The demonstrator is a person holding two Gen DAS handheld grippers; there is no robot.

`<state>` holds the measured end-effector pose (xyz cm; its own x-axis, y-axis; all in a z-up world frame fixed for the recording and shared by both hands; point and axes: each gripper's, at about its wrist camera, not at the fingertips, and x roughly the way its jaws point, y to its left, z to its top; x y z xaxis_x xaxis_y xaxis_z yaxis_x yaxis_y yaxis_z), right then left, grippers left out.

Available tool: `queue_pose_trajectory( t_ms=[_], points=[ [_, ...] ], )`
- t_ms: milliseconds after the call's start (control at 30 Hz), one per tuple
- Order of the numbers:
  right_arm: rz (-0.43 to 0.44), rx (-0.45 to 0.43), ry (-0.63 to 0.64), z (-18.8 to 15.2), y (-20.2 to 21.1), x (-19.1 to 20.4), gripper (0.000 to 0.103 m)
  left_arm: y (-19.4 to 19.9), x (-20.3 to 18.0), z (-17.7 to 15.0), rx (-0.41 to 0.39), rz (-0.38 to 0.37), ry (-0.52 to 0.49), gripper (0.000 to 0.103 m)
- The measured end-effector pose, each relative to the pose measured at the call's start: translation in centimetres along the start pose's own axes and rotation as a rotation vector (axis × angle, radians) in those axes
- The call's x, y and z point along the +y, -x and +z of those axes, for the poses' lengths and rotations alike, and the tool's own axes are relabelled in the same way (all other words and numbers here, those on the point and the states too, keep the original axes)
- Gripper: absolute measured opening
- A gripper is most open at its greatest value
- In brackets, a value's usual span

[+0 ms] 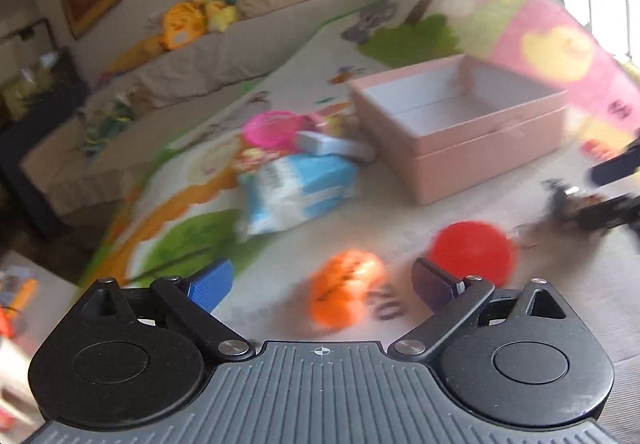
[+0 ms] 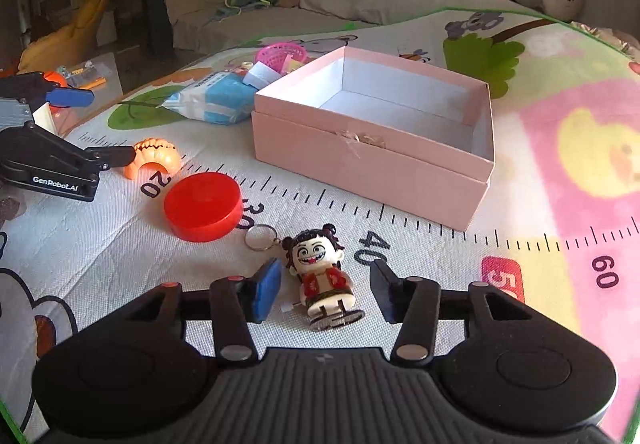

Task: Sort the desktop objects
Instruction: 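Grasp the red round lid with the left gripper, then lower the red lid into the pink box while right drops the doll in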

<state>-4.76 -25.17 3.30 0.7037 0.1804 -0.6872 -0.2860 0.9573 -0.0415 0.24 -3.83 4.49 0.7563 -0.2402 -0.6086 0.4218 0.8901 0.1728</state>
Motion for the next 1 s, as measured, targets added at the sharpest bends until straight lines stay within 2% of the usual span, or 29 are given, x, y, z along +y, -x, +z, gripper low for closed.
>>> queue_pose_trajectory(
  t_ms=[33, 67, 200, 233, 267, 300, 367, 400, 433, 467, 600, 700, 867, 1000],
  points=[
    [0.01, -0.003, -0.003, 0.2, -0.3, -0.1, 0.051, 0.1, -0.8, 0.3, -0.001, -0.079, 0.009, 0.099],
    [0.021, 0.0, -0.008, 0.3, -0.7, -0.1, 0.051, 0.0, -2.0, 0.5, 0.001, -0.119, -0.003, 0.099],
    [0.056, 0.029, -0.014, 0.5, -2.1, -0.1, 0.047, -2.6, -6.0, 0.8, 0.051, -0.101, -0.081, 0.097],
    [0.066, 0.034, -0.021, 0.4, -2.1, -0.2, 0.039, -3.5, -6.5, 0.9, 0.073, -0.108, -0.079, 0.096],
    [0.072, 0.04, -0.032, 0.3, -2.1, -0.3, 0.03, -4.1, -6.7, 0.9, 0.095, -0.111, -0.075, 0.092],
    [0.075, 0.049, -0.038, 0.1, -2.0, -0.4, 0.029, -4.7, -6.8, 0.9, 0.115, -0.104, -0.066, 0.087],
    [0.072, 0.056, -0.042, -0.1, -1.5, -0.4, 0.029, -5.0, -6.6, 1.0, 0.125, -0.099, -0.036, 0.085],
    [0.067, 0.057, -0.035, -0.3, -1.0, -0.3, 0.029, -5.0, -6.3, 1.0, 0.13, -0.102, -0.023, 0.074],
    [0.063, 0.059, -0.03, -0.4, -0.6, -0.2, 0.028, -4.8, -6.2, 0.9, 0.132, -0.102, -0.013, 0.07],
    [0.059, 0.06, -0.026, -0.5, -0.1, -0.1, 0.028, -4.3, -6.0, 0.9, 0.128, -0.102, -0.006, 0.069],
    [0.041, 0.048, -0.018, -0.7, 2.4, 0.5, 0.028, -0.4, -6.5, 0.4, 0.06, -0.126, -0.059, 0.069],
    [0.029, 0.007, -0.023, -0.4, 5.2, 0.8, 0.028, 3.4, -6.9, 1.2, -0.017, -0.133, -0.112, 0.069],
    [-0.015, -0.11, 0.004, 1.6, 10.3, 1.5, 0.028, 8.3, -6.7, 4.5, -0.185, -0.125, -0.146, 0.069],
    [-0.048, -0.174, 0.004, 4.2, 12.5, 0.5, 0.028, 8.7, -6.5, 8.0, -0.284, -0.104, -0.161, 0.069]
  ],
)
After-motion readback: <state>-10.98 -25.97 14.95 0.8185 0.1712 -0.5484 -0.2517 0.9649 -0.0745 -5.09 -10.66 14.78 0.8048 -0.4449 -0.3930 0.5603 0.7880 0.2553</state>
